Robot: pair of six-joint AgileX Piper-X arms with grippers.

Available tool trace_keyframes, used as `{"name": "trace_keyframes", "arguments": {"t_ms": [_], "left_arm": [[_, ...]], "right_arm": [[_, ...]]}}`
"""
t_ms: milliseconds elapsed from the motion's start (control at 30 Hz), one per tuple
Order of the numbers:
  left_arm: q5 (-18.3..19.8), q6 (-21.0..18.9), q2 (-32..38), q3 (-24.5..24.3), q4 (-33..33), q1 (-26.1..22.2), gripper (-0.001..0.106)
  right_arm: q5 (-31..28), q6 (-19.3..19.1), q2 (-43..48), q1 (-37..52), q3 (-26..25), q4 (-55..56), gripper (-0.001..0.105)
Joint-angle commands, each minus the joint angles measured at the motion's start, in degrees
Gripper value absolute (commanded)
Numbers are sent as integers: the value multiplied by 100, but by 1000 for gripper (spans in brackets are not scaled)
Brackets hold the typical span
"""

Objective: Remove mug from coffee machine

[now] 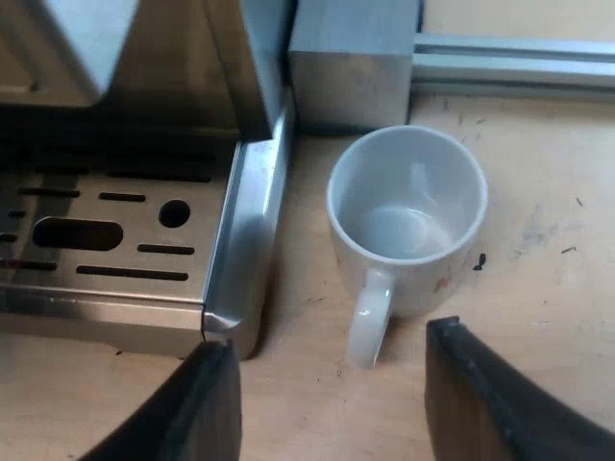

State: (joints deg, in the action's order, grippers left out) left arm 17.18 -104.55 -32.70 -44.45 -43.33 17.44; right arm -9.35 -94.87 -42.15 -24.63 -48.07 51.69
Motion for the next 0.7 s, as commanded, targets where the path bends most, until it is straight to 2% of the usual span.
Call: {"name": "trace_keyframes", "arguments": {"t_ms": [33, 100, 133, 233, 300, 433, 467, 500, 700], "left_arm": [[259, 165, -51, -103, -183, -571, 80], [273, 272, -33, -111, -326, -901, 80], [274, 281, -21, -122, -372, -1016, 80], [240, 320, -10, -131, -478, -1077, 80], [228, 337, -10, -137, -590, -1077, 80], [-140, 483, 55, -137, -761, -1077, 80], [-162, 483, 65, -137, -772, -1077, 80], [-373, 502, 208, -137, -884, -1077, 80], [-377, 589, 940, -137, -1055, -1077, 80]], "right_arm": [[320, 31, 13, 515, -60, -49, 46], [400, 31, 13, 614, -60, -49, 46], [805, -70, 13, 1297, -60, -39, 46], [1174, -447, 13, 2213, -60, -29, 46], [1217, -719, 44, 2501, -60, -26, 46], [1219, -783, 275, 2645, -60, -174, 46], [1219, -913, 376, 2644, -60, -177, 46], [1078, -1051, 480, 2644, -60, -175, 46], [935, -1145, 1151, 2633, -44, -129, 46]]}}
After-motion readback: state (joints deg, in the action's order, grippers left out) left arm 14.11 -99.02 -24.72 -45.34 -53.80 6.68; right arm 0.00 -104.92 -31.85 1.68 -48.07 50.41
